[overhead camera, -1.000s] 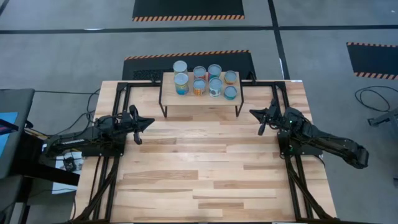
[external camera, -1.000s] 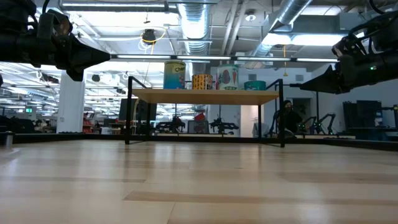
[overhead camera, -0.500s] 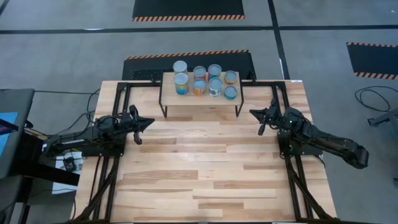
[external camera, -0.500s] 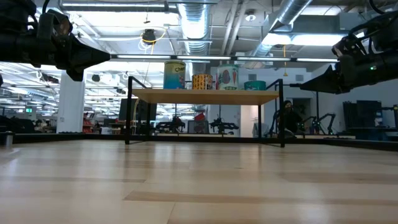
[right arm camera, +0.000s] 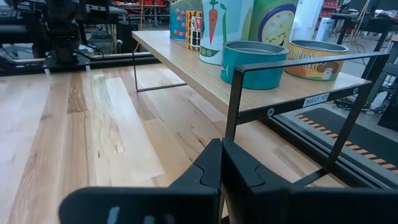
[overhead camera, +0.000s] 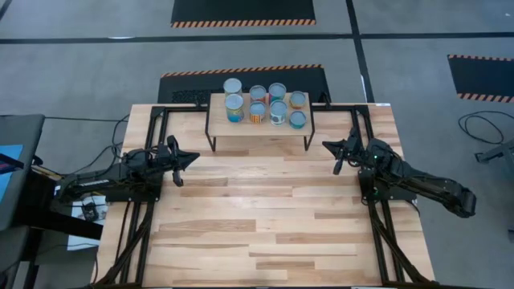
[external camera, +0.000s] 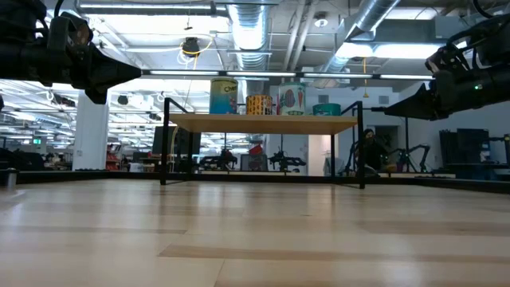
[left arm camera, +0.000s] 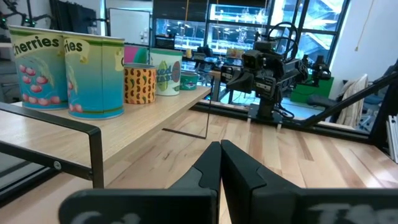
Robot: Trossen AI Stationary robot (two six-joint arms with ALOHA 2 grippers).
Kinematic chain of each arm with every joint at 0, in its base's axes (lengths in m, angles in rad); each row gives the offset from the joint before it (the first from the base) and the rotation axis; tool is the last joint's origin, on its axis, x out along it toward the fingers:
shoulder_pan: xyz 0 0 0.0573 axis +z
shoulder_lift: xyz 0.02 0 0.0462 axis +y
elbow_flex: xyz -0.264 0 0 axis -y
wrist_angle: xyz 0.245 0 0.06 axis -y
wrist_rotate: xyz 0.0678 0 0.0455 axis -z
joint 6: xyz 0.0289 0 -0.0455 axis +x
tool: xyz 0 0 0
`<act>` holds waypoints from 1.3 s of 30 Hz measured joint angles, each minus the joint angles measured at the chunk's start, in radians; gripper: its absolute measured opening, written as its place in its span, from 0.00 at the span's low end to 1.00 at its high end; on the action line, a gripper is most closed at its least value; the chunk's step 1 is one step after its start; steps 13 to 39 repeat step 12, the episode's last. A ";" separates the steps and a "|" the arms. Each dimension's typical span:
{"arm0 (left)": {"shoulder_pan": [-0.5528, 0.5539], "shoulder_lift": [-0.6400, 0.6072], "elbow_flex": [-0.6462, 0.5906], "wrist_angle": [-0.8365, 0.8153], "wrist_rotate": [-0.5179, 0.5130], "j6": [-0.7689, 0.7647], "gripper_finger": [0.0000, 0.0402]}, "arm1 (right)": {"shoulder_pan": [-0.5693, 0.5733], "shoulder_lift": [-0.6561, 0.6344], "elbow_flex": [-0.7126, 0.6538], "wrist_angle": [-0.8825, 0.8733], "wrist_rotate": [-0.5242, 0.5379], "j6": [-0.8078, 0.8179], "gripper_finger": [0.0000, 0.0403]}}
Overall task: Pick and place cans onto a shelf
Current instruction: Return to Home Position
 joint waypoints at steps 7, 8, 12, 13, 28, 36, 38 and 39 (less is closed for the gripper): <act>0.000 0.000 0.000 0.000 0.000 0.000 0.00 | 0.000 0.000 0.000 0.000 0.000 0.000 0.07; 0.000 0.000 0.000 0.000 0.000 0.000 0.00 | 0.000 0.000 0.000 0.000 0.000 0.000 0.07; 0.000 0.000 0.000 0.000 0.000 0.000 0.00 | 0.000 0.000 0.000 0.000 0.000 0.000 0.07; 0.000 0.000 0.000 0.000 0.000 0.000 0.00 | 0.000 0.000 0.000 0.000 0.000 0.000 0.07; 0.000 0.000 0.000 0.000 0.000 0.000 0.00 | 0.000 0.000 0.000 0.000 0.000 0.000 0.07; 0.000 0.000 0.000 0.000 0.000 0.000 0.00 | 0.000 0.000 0.000 0.000 0.000 0.000 0.07; 0.000 0.000 0.000 0.000 0.000 0.000 0.00 | 0.000 0.000 0.000 0.000 0.000 0.000 0.07; 0.000 0.000 0.000 0.000 0.000 0.000 0.00 | 0.000 0.000 0.000 0.000 0.000 0.000 0.07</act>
